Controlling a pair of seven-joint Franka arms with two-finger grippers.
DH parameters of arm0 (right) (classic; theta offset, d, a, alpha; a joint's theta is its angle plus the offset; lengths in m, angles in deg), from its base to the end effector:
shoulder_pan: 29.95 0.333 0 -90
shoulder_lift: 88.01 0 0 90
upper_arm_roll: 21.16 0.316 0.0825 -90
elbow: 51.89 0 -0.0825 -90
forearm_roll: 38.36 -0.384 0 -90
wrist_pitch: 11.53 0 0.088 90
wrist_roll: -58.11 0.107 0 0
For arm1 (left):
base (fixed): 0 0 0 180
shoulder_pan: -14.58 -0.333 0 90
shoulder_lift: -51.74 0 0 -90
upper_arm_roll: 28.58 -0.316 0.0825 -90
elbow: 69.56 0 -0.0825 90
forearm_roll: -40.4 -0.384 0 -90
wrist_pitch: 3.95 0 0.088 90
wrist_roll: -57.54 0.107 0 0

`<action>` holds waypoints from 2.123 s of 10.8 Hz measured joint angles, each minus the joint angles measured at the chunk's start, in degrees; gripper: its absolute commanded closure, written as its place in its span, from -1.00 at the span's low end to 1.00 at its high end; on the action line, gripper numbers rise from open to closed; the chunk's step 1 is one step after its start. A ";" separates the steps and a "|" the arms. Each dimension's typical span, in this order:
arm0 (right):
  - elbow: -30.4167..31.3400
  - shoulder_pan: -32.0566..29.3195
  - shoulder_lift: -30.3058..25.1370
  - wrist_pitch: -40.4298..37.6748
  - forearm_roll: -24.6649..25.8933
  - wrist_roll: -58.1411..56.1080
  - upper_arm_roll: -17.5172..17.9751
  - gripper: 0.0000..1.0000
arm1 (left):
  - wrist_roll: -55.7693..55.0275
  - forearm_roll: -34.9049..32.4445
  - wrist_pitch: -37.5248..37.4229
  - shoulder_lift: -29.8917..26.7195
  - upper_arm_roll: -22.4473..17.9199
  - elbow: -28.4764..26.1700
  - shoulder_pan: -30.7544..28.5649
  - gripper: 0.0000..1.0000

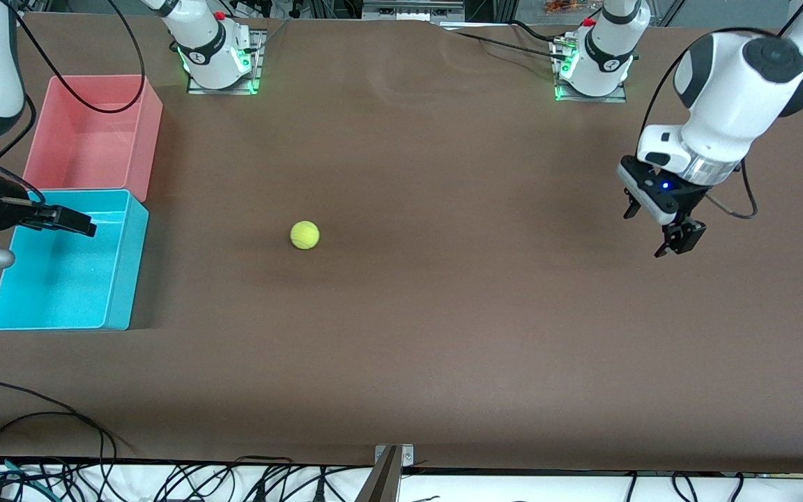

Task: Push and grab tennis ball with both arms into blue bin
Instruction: 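Raise the left gripper away while the right gripper reaches over the bins, then lower the right gripper onto the tennis ball beside the bins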

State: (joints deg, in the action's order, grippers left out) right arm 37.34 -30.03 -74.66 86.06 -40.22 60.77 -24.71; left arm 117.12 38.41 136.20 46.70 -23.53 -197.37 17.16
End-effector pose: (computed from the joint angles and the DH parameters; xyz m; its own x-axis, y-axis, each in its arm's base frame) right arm 0.6234 -0.0330 0.5043 0.9897 -0.1131 -0.0873 -0.1147 -0.9933 -0.0134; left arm 0.5331 -0.0720 0.4405 0.3468 -0.9304 0.1189 -0.8887 -0.3665 -0.2755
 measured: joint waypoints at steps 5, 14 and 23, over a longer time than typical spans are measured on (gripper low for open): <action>9.22 0.05 0.31 6.27 -0.19 1.25 0.03 -1.00 | -19.88 0.11 -29.35 -3.83 -0.13 14.84 -0.06 -1.00; 16.18 0.79 0.83 16.64 -0.36 47.26 -0.06 -0.99 | -48.49 0.13 -58.38 -2.10 -1.17 34.66 0.13 -1.00; 16.30 0.66 5.96 18.13 2.96 99.36 -3.48 -1.00 | -51.04 0.32 -61.91 -1.48 3.12 38.00 0.64 -1.00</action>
State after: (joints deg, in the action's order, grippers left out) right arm 53.64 -29.37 -68.70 104.19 -37.26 160.13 -28.19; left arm 66.08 38.73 74.29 45.22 -20.41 -159.38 17.81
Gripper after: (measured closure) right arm 0.000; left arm 0.000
